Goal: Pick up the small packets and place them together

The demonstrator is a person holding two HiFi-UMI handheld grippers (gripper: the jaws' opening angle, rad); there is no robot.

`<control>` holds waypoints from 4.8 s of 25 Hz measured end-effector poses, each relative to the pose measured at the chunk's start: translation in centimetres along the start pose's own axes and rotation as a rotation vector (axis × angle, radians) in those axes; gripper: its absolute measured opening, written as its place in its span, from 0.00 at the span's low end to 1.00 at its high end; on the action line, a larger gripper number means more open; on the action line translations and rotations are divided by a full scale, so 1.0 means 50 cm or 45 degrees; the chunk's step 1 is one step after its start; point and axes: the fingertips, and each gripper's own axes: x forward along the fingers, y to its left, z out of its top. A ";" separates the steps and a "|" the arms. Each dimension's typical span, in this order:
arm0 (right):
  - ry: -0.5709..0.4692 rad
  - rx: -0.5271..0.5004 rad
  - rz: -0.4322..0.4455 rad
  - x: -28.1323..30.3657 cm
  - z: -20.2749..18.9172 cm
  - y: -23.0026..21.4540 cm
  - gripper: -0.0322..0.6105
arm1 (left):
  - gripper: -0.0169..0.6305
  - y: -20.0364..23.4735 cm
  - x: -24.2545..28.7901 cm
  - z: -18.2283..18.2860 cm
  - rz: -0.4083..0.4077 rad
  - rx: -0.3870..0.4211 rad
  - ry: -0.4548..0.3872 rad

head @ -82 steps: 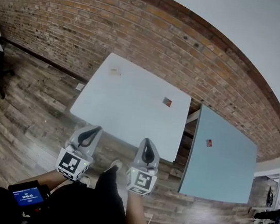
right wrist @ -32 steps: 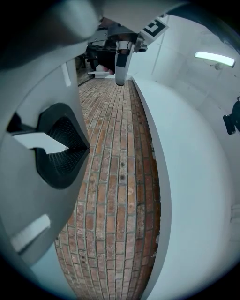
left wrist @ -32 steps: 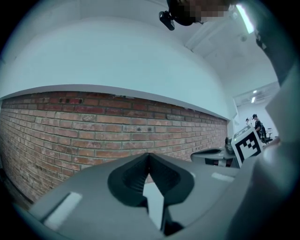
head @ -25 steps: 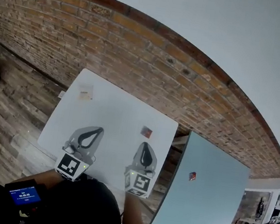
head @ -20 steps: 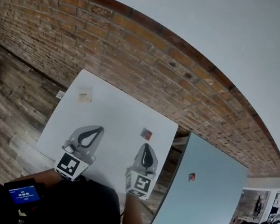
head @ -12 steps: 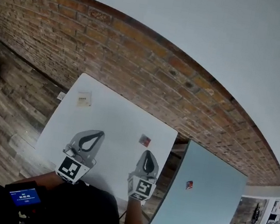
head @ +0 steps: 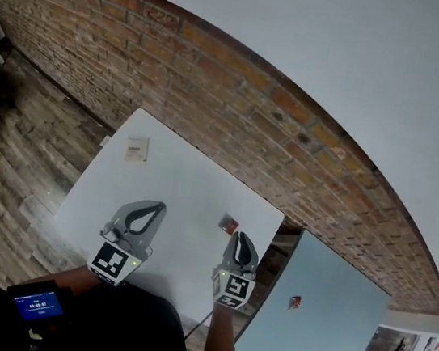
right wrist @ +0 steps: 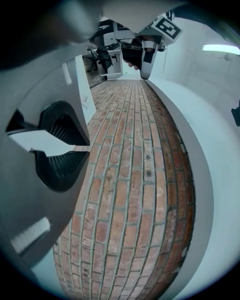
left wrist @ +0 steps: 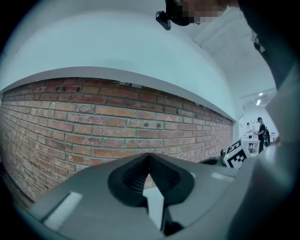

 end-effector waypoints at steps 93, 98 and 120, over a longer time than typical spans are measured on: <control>0.807 -0.362 0.739 0.301 -0.466 -0.034 0.24 | 0.03 0.008 -0.016 -0.123 0.271 0.000 0.311; 0.806 -0.332 0.688 0.294 -0.462 -0.043 0.16 | 0.03 -0.004 -0.011 -0.122 0.246 0.022 0.305; 0.645 -0.194 0.531 0.233 -0.398 -0.075 0.06 | 0.03 -0.025 -0.042 -0.107 0.204 -0.022 0.229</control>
